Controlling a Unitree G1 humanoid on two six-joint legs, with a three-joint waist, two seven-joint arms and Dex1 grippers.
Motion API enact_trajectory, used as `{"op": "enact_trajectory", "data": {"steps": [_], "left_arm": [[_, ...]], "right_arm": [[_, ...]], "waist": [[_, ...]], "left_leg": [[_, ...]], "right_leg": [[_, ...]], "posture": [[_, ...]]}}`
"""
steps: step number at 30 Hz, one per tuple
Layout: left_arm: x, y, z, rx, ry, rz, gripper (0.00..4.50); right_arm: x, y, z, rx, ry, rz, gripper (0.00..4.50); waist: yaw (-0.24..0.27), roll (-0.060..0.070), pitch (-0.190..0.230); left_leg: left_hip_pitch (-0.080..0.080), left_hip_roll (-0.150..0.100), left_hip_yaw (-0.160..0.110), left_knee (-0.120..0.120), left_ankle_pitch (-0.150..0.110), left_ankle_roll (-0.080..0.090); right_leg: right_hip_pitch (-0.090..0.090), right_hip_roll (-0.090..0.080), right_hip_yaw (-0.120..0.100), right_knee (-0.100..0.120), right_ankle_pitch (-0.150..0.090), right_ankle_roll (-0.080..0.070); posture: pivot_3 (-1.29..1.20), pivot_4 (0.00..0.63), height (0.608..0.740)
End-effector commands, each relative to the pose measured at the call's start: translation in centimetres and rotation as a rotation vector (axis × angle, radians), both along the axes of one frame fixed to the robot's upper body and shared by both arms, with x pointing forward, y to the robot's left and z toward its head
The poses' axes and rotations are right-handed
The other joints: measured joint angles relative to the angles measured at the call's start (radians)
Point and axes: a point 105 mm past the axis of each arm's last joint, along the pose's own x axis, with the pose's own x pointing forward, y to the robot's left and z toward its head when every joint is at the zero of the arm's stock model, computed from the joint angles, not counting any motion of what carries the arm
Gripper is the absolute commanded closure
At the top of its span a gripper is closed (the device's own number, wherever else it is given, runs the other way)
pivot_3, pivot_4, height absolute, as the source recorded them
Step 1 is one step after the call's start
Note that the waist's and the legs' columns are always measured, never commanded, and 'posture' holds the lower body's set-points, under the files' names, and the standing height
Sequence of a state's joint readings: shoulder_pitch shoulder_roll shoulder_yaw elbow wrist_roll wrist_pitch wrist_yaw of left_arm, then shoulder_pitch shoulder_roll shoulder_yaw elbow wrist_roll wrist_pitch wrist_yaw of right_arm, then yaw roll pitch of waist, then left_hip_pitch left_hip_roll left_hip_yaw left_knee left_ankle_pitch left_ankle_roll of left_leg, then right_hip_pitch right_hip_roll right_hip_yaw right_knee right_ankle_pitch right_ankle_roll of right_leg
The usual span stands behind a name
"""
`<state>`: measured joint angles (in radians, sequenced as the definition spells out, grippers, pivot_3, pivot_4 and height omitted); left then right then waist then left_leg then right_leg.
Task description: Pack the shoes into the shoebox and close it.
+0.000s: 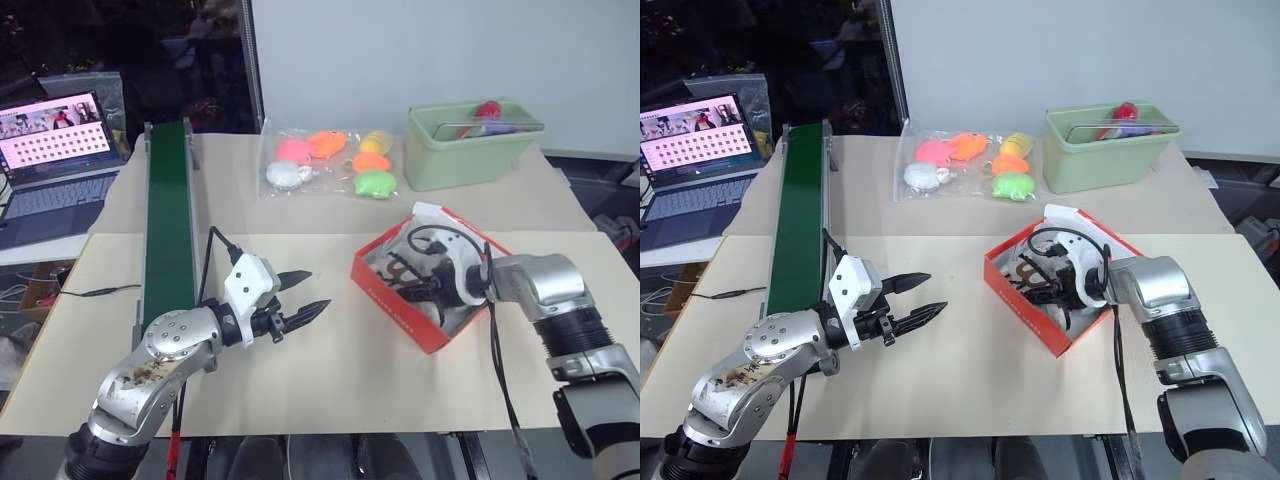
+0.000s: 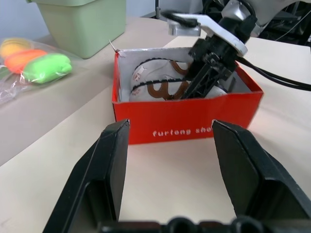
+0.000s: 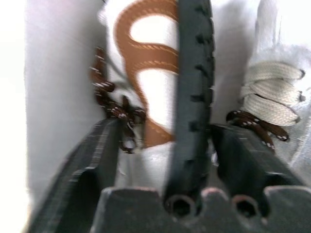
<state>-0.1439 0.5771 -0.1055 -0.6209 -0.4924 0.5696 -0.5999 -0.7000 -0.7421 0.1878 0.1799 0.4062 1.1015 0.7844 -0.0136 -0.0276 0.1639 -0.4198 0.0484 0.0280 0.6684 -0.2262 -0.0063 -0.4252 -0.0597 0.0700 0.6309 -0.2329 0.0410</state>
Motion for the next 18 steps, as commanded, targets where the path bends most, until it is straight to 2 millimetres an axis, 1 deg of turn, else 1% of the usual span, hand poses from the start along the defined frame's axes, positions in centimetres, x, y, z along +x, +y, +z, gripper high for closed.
{"op": "enact_trajectory", "data": {"steps": [1,4,8,10,12,13,14,15,16,17,18], "left_arm": [[-0.5,-0.4,1.1,-0.012,-0.06,-0.026,1.63],[-0.3,-0.5,1.0,-0.011,-0.062,-0.036,1.63],[-0.1,-0.6,1.1,-0.01,-0.066,-0.044,1.63],[0.1,-0.7,1.1,-0.009,-0.068,-0.044,1.63],[0.2,-0.7,1.1,-0.008,-0.069,-0.045,1.63],[0.2,-0.7,1.1,-0.008,-0.069,-0.045,1.63],[0.2,-0.8,1.1,-0.009,-0.069,-0.045,1.63],[0.2,-0.8,1.1,-0.01,-0.069,-0.046,1.63],[0.2,-0.8,1.1,-0.01,-0.069,-0.047,1.63],[0.2,-0.8,1.1,-0.01,-0.067,-0.048,1.63],[0.0,-0.9,1.1,-0.013,-0.062,-0.057,1.63]], "right_arm": [[0.0,-0.8,5.3,0.007,-0.15,0.029,0.77],[-0.8,-1.9,7.9,0.03,-0.203,0.046,0.77],[-2.4,-2.5,10.5,0.115,-0.228,0.079,0.77],[-3.3,-4.3,11.1,0.174,-0.231,0.034,0.77],[-4.3,-6.3,10.4,0.187,-0.236,0.005,0.77],[-5.0,-7.4,9.5,0.174,-0.232,0.004,1.27],[-5.6,-8.4,8.8,0.166,-0.225,-0.013,1.52],[-6.1,-10.1,7.8,0.152,-0.223,-0.061,1.85],[-6.5,-11.2,7.3,0.142,-0.223,-0.095,2.11],[-7.2,-12.0,6.7,0.133,-0.229,-0.1,2.56],[-8.1,-12.6,6.1,0.141,-0.222,-0.096,2.86]], "waist": [[0.002,0.0,0.0],[0.003,0.0,0.0],[0.001,0.0,0.0],[0.001,0.0,0.0],[0.005,0.0,0.0],[0.015,0.0,0.0],[0.018,0.0,0.0],[0.019,0.0,0.0],[0.021,0.0,0.0],[0.021,0.0,0.0],[0.021,0.001,-0.001]], "left_leg": [[0.0,0.0,0.0,0.0,0.0,0.0],[0.0,0.0,0.0,0.0,0.0,0.0],[0.0,0.0,0.0,0.0,0.0,0.0],[0.001,0.0,0.0,0.0,0.0,0.0],[0.001,0.0,0.0,0.0,0.0,0.0],[0.001,0.0,0.0,0.0,0.0,0.0],[0.001,0.0,0.0,0.0,0.0,0.0],[0.001,0.0,-0.001,0.0,0.0,0.001],[0.001,-0.001,0.0,0.001,-0.001,0.001],[0.001,-0.001,0.0,0.001,-0.001,0.001],[0.001,-0.001,0.0,0.002,-0.001,0.001]], "right_leg": [[0.0,0.0,0.0,0.0,0.0,0.0],[0.0,0.0,0.0,0.0,0.0,0.0],[0.001,0.0,0.0,0.0,0.0,0.0],[0.001,0.0,0.0,0.0,0.0,0.0],[0.002,0.0,0.0,-0.001,0.0,0.0],[0.002,0.0,-0.001,-0.001,0.0,0.0],[0.003,0.0,-0.001,-0.002,0.0,0.0],[0.003,0.0,-0.001,-0.002,0.0,0.001],[0.003,0.0,0.0,-0.002,0.0,0.001],[0.003,0.0,0.0,-0.001,0.0,0.001],[0.003,0.0,0.0,0.0,0.0,0.001]], "posture": [[0.0,0.15,0.729],[0.0,0.15,0.729],[0.0,0.15,0.729],[0.0,0.15,0.729],[0.0,0.15,0.729],[0.0,0.15,0.729],[0.0,0.15,0.729],[0.0,0.15,0.729],[0.0,0.15,0.729],[0.0,0.15,0.729],[0.0,0.15,0.729]]}}
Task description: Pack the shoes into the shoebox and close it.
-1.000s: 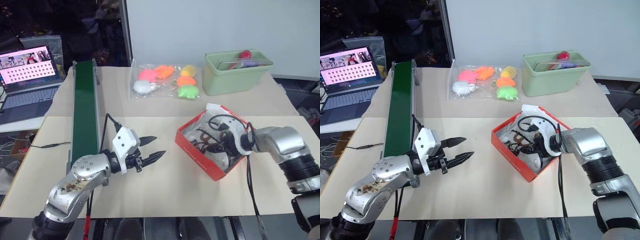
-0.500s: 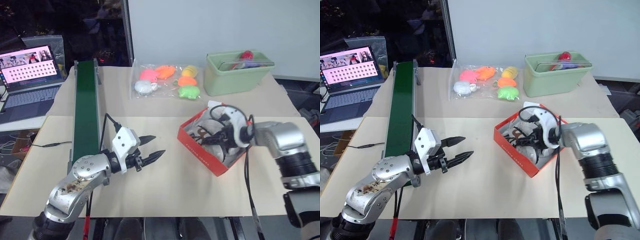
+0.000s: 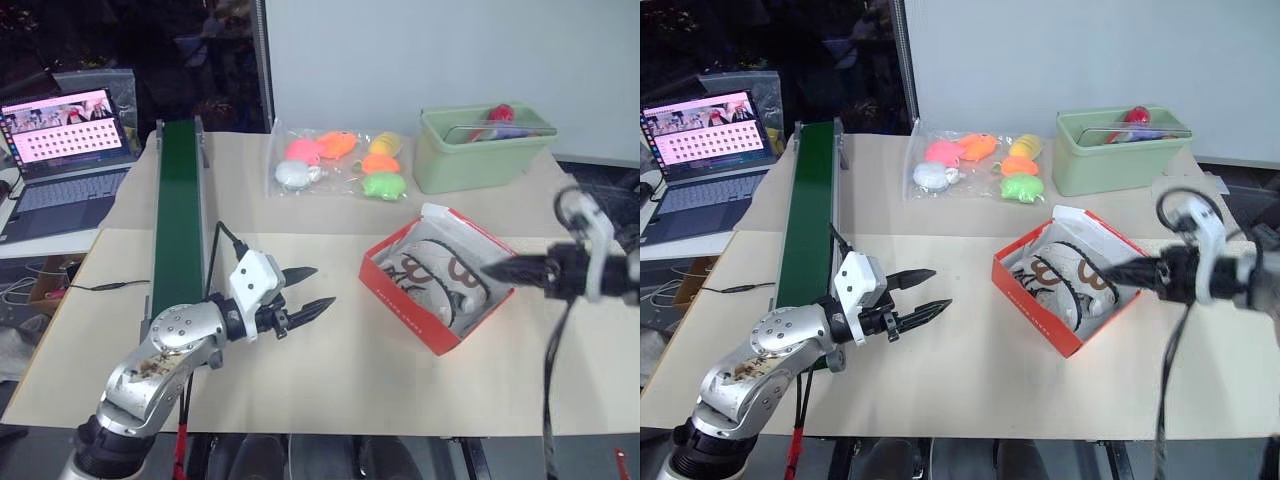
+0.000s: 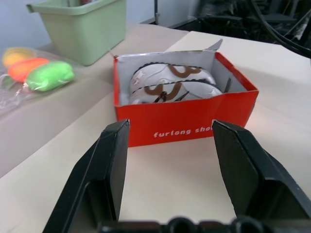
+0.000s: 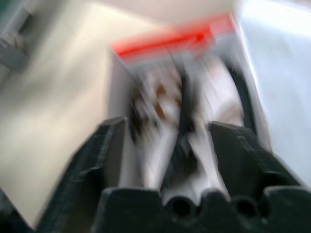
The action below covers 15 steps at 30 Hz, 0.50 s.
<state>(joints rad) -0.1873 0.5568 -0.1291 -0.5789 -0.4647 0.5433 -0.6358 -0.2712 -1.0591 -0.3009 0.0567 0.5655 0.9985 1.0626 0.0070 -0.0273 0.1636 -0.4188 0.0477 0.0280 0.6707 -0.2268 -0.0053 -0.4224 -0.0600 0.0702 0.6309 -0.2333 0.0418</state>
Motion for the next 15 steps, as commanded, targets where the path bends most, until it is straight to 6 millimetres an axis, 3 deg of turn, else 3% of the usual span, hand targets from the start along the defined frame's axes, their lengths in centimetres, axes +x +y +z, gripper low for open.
{"op": "enact_trajectory", "data": {"steps": [1,4,5,6,10,13,15], "left_arm": [[-0.6,-0.3,0.9,-0.017,-0.034,-0.027,1.63],[-1.0,-0.6,0.8,-0.016,-0.023,-0.055,1.63],[-1.0,-0.7,0.8,-0.014,-0.023,-0.063,1.63],[-1.0,-0.7,0.8,-0.012,-0.026,-0.067,1.63],[-0.9,-0.8,0.8,-0.01,-0.029,-0.071,1.63],[-0.9,-0.8,1.0,-0.002,-0.037,-0.073,1.63],[-1.0,-0.7,1.2,-0.006,-0.038,-0.065,1.63]], "right_arm": [[-1.7,-2.4,1.3,-0.019,-0.107,0.003,3.17],[-2.5,-5.4,-1.6,-0.118,-0.08,-0.079,4.23],[-2.0,-7.2,-2.8,-0.192,-0.081,-0.154,4.43],[-1.5,-7.8,-3.0,-0.194,-0.123,-0.176,4.43],[-0.2,-7.8,-2.2,-0.11,-0.192,-0.205,4.43],[-2.8,-5.8,-0.6,0.136,-0.182,-0.054,4.43],[-3.7,-6.1,0.1,0.226,-0.188,-0.065,4.43]], "waist": [[0.0,0.001,-0.001],[-0.014,0.002,-0.001],[-0.023,0.002,-0.001],[-0.027,0.002,-0.001],[-0.048,0.003,-0.001],[-0.048,0.005,-0.001],[-0.04,0.005,-0.001]], "left_leg": [[0.0,0.0,0.0,0.0,0.0,0.0],[0.004,0.0,0.0,0.0,0.0,0.0],[0.005,0.0,0.0,0.0,0.0,0.0],[0.006,0.0,0.001,0.0,0.0,0.0],[0.013,0.0,0.001,0.002,0.0,0.0],[0.015,0.0,0.001,0.002,0.0,0.0],[0.016,0.0,-0.001,0.001,0.0,0.0]], "right_leg": [[0.0,0.0,0.0,0.0,0.0,0.0],[0.003,0.0,0.001,0.002,0.0,0.0],[0.004,0.001,0.001,0.001,0.0,0.0],[0.005,0.001,0.002,0.001,0.0,0.0],[0.012,0.001,0.003,0.0,-0.001,0.001],[0.015,0.001,0.003,0.001,-0.002,0.002],[0.018,0.001,0.001,0.0,-0.003,0.002]], "posture": [[0.0,0.15,0.729],[0.0,0.15,0.729],[0.0,0.15,0.729],[0.0,0.15,0.729],[0.0,0.15,0.729],[0.0,0.15,0.729],[0.0,0.15,0.729]]}}
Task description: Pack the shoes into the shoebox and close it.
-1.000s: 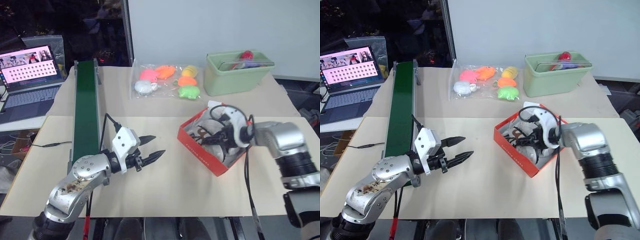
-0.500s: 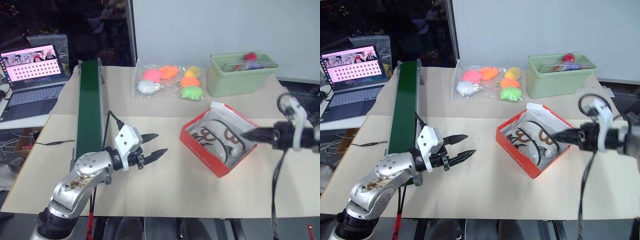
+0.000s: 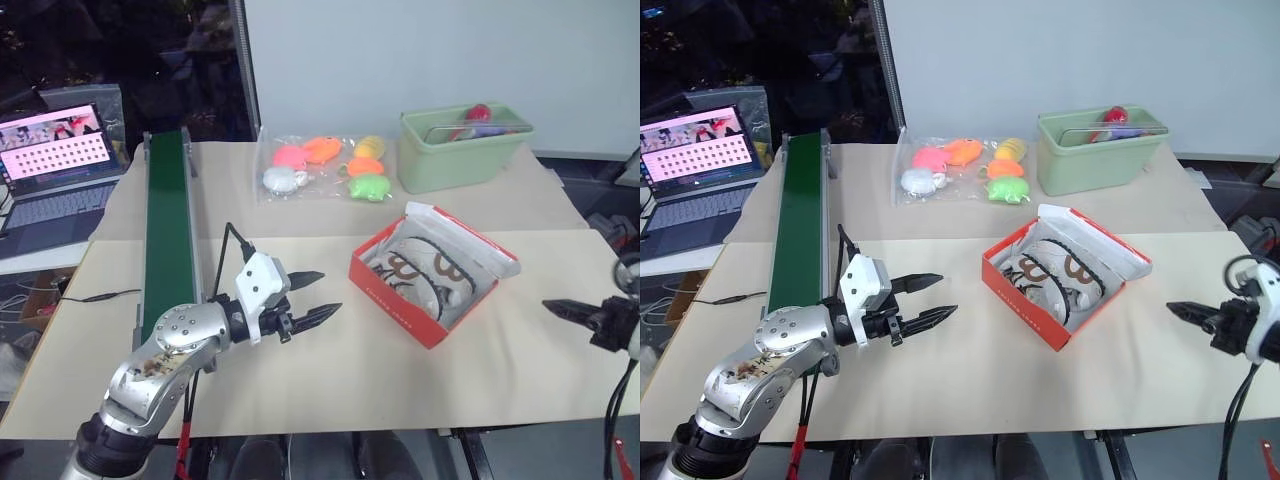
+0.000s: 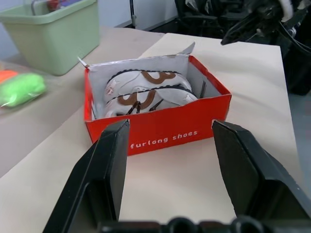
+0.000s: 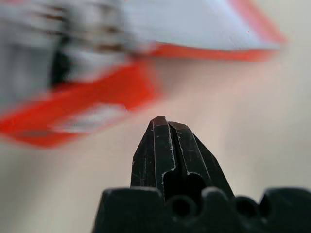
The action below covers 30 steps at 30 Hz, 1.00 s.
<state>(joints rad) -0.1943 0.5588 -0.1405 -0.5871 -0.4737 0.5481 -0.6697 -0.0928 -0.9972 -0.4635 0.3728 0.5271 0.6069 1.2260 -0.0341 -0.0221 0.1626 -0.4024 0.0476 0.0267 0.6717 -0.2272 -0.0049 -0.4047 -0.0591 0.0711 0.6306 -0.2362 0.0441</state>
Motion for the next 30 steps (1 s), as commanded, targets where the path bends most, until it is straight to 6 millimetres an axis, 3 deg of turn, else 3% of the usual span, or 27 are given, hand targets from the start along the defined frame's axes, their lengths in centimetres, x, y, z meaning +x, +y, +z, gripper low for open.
{"op": "enact_trajectory", "data": {"steps": [1,4,7,12,15,18,20,25,30], "left_arm": [[-0.5,-0.1,1.2,-0.01,-0.043,-0.01,1.63],[-0.7,-0.2,1.0,-0.011,-0.033,-0.003,1.63],[-0.8,-0.3,0.9,-0.017,-0.023,0.005,1.63],[-0.9,-0.2,1.0,-0.017,-0.019,0.015,1.63],[-1.0,-0.1,0.9,-0.017,-0.011,0.024,1.63],[-1.4,-0.3,0.8,-0.024,0.005,0.035,1.63],[-1.6,-0.3,0.9,-0.027,0.01,0.043,1.63],[-2.3,-0.3,0.8,-0.027,0.033,0.046,1.63],[-3.0,0.0,0.2,-0.021,0.064,0.045,1.63]], "right_arm": [[-1.0,-0.6,3.4,0.124,-0.087,0.006,4.43],[0.0,-2.7,3.4,0.184,-0.087,-0.143,4.43],[1.2,-4.3,5.2,0.354,-0.126,-0.254,4.43],[1.8,-5.1,7.0,0.463,-0.17,-0.283,4.43],[1.8,-1.8,7.6,0.38,-0.126,-0.079,4.43],[3.3,5.3,8.2,0.308,-0.082,0.141,4.43],[3.5,7.6,7.8,0.267,-0.048,0.176,4.43],[2.6,9.6,7.4,0.279,-0.008,0.224,4.43],[3.1,8.3,6.2,0.138,0.059,0.098,4.43]], "waist": [[0.002,0.0,0.0],[-0.001,0.0,0.0],[-0.01,0.0,0.0],[-0.008,0.0,0.0],[-0.007,0.0,0.0],[-0.018,0.0,0.0],[-0.024,0.0,0.0],[0.013,0.0,0.0],[0.025,0.0,0.0]], "left_leg": [[-0.001,-0.001,0.0,0.0,0.0,0.0],[-0.001,-0.001,0.001,0.002,-0.001,0.001],[-0.001,-0.001,0.001,0.003,-0.001,0.001],[0.0,-0.002,0.001,0.002,-0.001,0.001],[-0.001,-0.002,0.001,0.002,-0.002,0.002],[-0.002,-0.001,0.001,0.002,-0.002,0.003],[-0.001,-0.001,0.001,0.002,-0.002,0.003],[-0.003,-0.002,-0.001,0.003,-0.002,0.003],[-0.006,-0.004,-0.001,0.004,-0.003,0.004]], "right_leg": [[0.0,-0.001,0.001,-0.001,0.0,0.001],[0.001,-0.001,0.002,-0.001,0.0,0.001],[0.001,-0.001,0.002,-0.001,0.0,0.0],[0.001,-0.001,0.002,-0.001,0.0,0.0],[0.001,-0.001,0.002,-0.002,-0.001,0.001],[0.0,-0.001,0.003,-0.001,-0.001,0.002],[0.0,0.001,0.005,0.0,-0.001,0.002],[0.0,0.0,0.003,-0.001,-0.004,0.007],[-0.001,-0.002,0.003,-0.003,-0.002,0.004]], "posture": [[0.0,0.15,0.729],[0.0,0.15,0.729],[0.0,0.15,0.729],[0.0,0.15,0.729],[0.0,0.15,0.729],[0.0,0.15,0.729],[0.0,0.15,0.729],[0.0,0.15,0.729],[0.0,0.15,0.729]]}}
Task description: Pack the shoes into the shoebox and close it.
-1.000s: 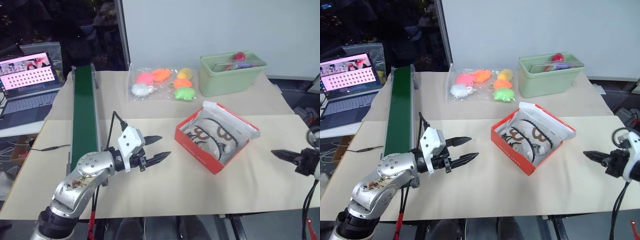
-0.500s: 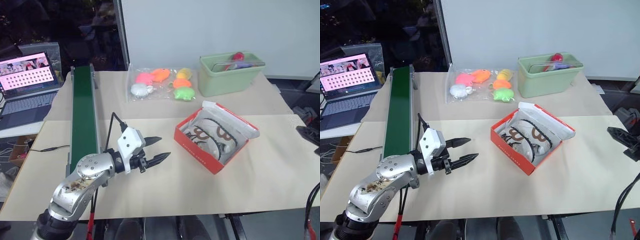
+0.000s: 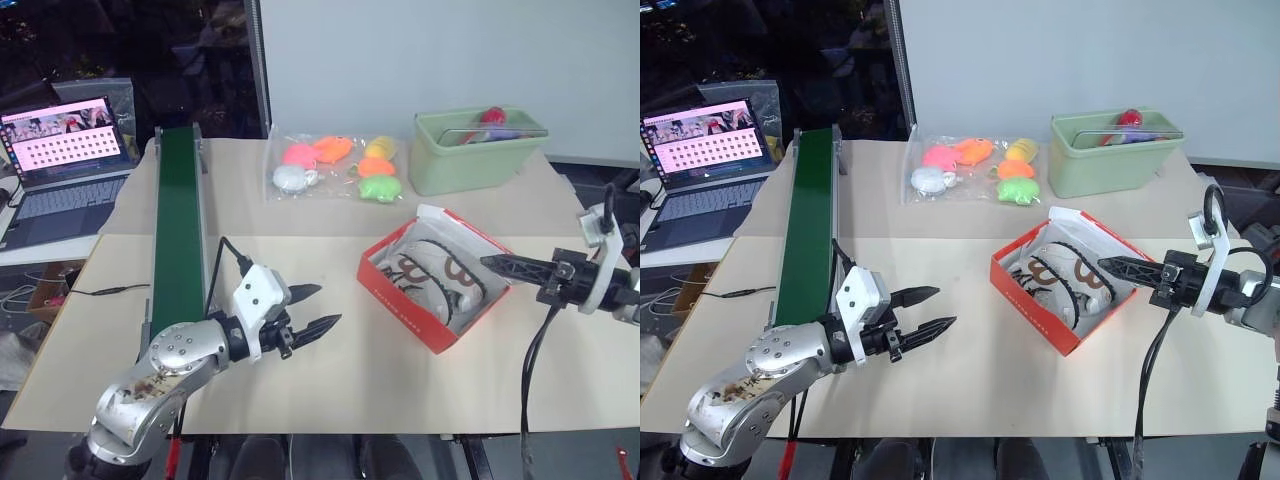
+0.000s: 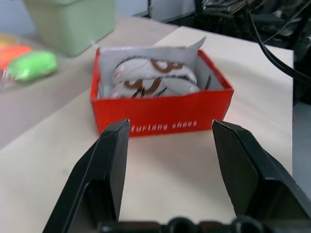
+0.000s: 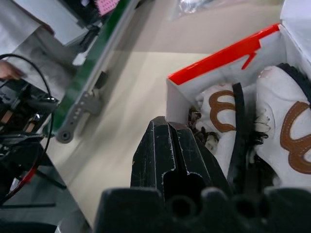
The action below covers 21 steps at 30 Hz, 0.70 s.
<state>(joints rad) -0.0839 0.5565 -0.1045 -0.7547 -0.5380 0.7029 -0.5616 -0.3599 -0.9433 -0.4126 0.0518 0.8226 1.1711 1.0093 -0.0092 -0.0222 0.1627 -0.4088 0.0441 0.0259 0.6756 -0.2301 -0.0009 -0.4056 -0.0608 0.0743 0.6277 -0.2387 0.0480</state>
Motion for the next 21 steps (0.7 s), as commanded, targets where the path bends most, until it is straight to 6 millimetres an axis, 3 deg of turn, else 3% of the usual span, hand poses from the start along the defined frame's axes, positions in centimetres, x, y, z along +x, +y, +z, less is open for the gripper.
{"op": "enact_trajectory", "data": {"steps": [1,4,9,12,15,19,21], "left_arm": [[-0.9,-0.1,0.9,-0.013,-0.03,-0.021,1.63],[-1.0,-0.2,0.8,-0.017,-0.025,-0.02,1.63],[-0.9,-0.3,1.0,-0.022,-0.026,-0.02,1.63],[-0.7,-0.7,1.2,-0.032,-0.026,-0.022,1.63],[-0.6,-0.9,1.4,-0.035,-0.027,-0.02,1.63],[-0.6,-0.9,1.4,-0.036,-0.023,-0.016,1.63],[-0.6,-1.0,1.3,-0.037,-0.018,-0.015,1.63]], "right_arm": [[0.3,-1.8,-0.6,-0.18,0.046,-0.127,4.43],[1.1,-2.6,-1.7,-0.34,0.098,-0.25,4.43],[3.5,-3.0,-2.6,-0.403,0.154,-0.493,4.43],[4.5,-2.6,-3.9,-0.416,0.169,-0.556,4.43],[4.8,-3.6,-5.1,-0.492,0.192,-0.609,4.43],[4.7,-4.6,-4.1,-0.496,0.165,-0.634,4.43],[4.4,-5.3,-2.6,-0.489,0.117,-0.635,4.43]], "waist": [[0.001,0.0,0.0],[-0.003,0.0,0.0],[-0.029,0.0,0.0],[-0.027,-0.001,0.0],[-0.021,-0.001,0.0],[-0.013,-0.001,0.0],[-0.011,-0.001,0.0]], "left_leg": [[0.0,0.0,0.0,0.0,0.0,0.0],[0.001,0.0,0.0,0.0,0.0,0.0],[0.003,0.0,0.0,0.0,0.0,0.0],[0.003,0.0,0.0,0.0,0.0,0.0],[0.0,-0.001,-0.001,0.0,0.0,0.0],[-0.004,-0.001,-0.001,0.0,0.0,0.0],[-0.004,-0.001,-0.001,0.0,0.0,0.0]], "right_leg": [[0.0,0.0,0.0,0.0,0.0,0.0],[0.0,0.0,0.0,0.001,0.0,-0.001],[0.0,0.001,0.002,0.002,0.0,-0.001],[0.0,0.001,0.002,0.003,0.0,-0.001],[-0.001,0.0,0.001,0.002,-0.001,0.0],[-0.004,0.0,0.001,0.001,-0.001,0.0],[-0.004,0.0,0.001,0.002,-0.001,0.0]], "posture": [[0.0,0.15,0.729],[0.0,0.15,0.729],[0.0,0.15,0.729],[0.0,0.15,0.729],[0.0,0.15,0.729],[0.0,0.15,0.729],[0.0,0.15,0.729]]}}
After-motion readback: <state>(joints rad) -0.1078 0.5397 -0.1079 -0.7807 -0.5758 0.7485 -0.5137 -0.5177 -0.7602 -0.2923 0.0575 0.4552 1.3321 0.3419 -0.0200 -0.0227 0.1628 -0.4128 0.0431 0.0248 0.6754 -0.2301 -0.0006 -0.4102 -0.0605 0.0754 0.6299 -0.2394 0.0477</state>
